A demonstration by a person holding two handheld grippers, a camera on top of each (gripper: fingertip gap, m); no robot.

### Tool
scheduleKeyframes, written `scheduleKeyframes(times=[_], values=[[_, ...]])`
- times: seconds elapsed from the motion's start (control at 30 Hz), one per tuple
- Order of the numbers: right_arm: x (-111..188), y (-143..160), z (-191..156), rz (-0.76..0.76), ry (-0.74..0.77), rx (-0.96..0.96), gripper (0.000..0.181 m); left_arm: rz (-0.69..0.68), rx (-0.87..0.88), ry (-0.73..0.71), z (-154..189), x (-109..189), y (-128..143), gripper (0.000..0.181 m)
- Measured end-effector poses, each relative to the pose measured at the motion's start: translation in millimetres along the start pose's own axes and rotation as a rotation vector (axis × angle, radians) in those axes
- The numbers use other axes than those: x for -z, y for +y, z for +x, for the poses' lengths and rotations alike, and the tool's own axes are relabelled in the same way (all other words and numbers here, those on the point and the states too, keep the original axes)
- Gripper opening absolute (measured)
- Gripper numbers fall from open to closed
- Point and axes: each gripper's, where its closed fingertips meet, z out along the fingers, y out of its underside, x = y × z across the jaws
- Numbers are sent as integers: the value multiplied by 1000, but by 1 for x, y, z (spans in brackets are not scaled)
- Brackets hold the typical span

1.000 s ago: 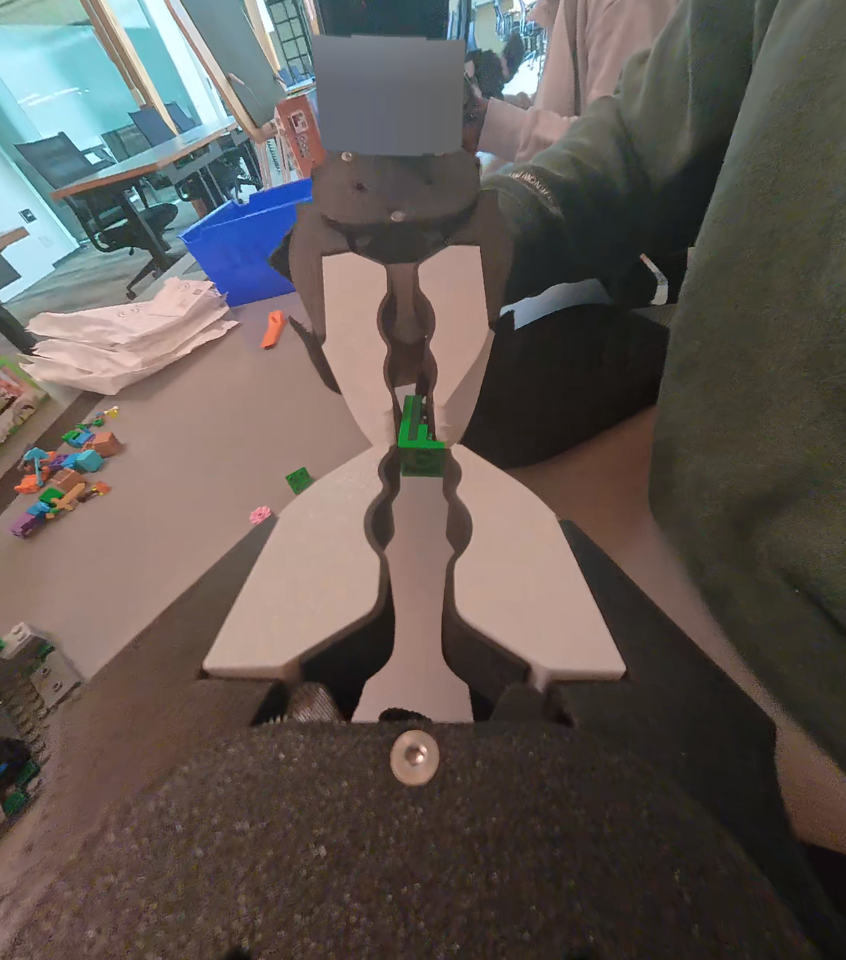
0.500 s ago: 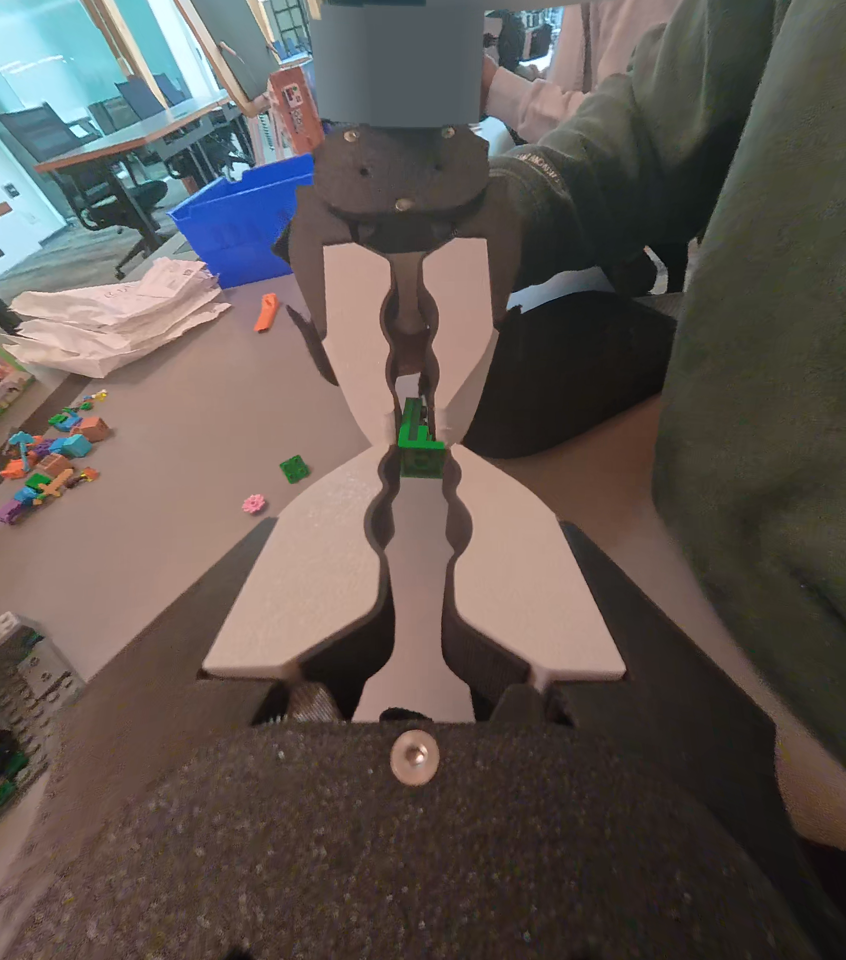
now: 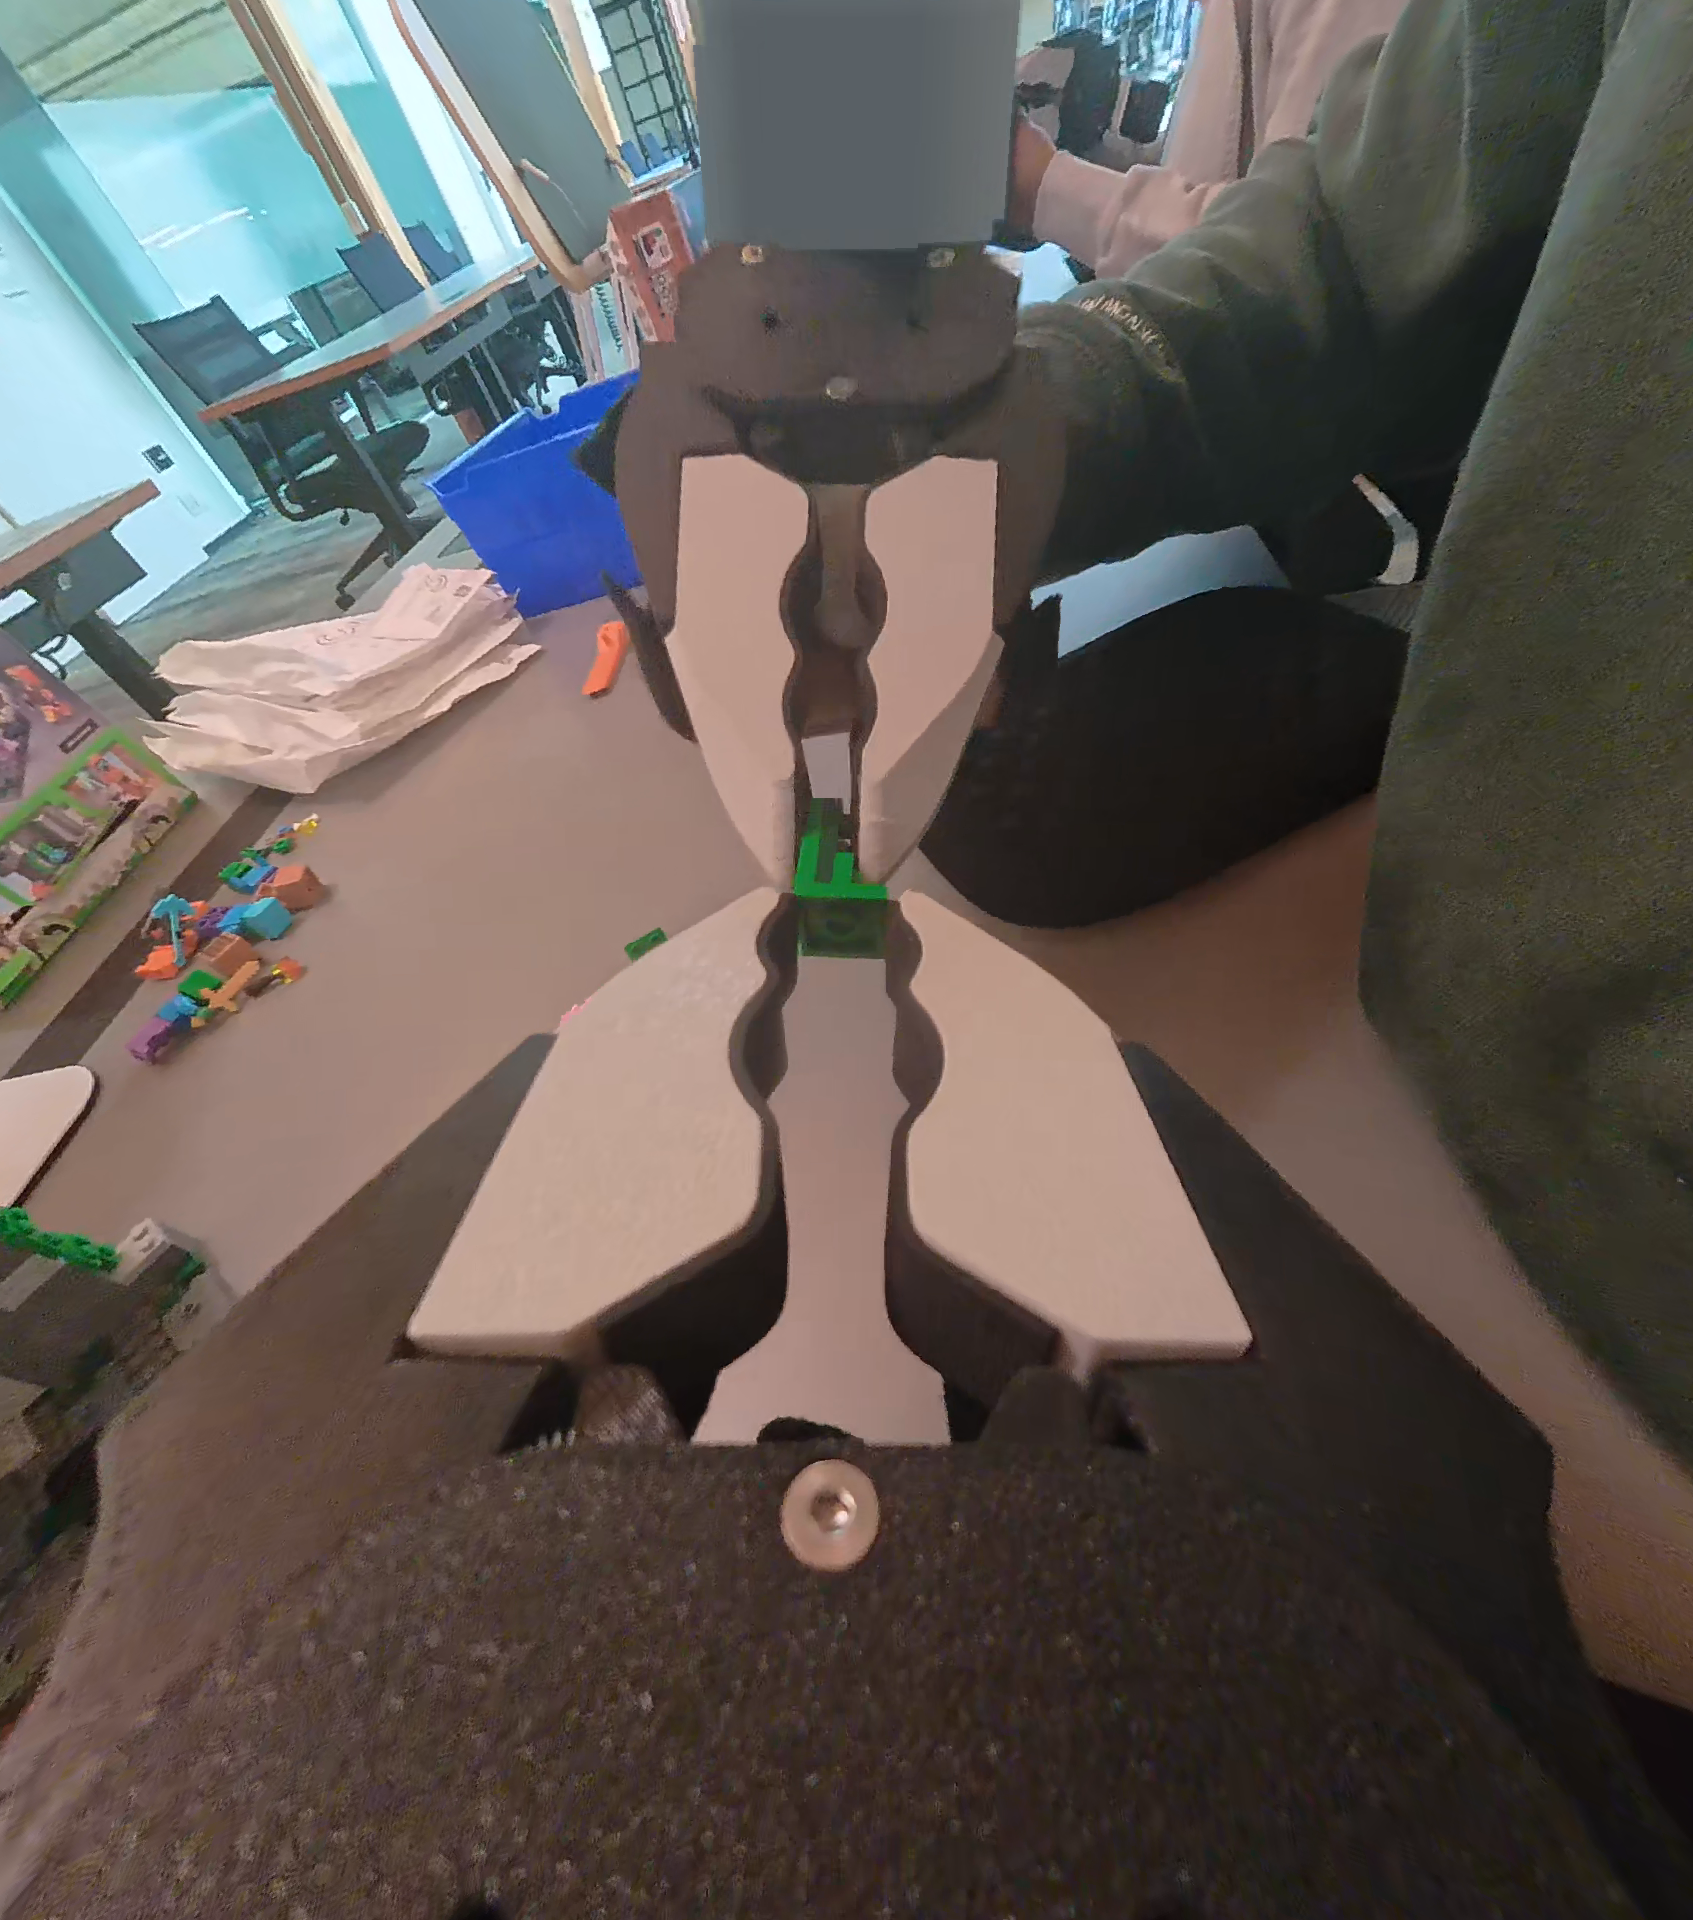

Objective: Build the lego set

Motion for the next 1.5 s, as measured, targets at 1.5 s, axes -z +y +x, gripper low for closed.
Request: scheduleKeyframes(times=[1.5], values=[[-4, 5, -16, 21, -103, 7, 8, -57, 38, 110, 18, -6, 10, 17]])
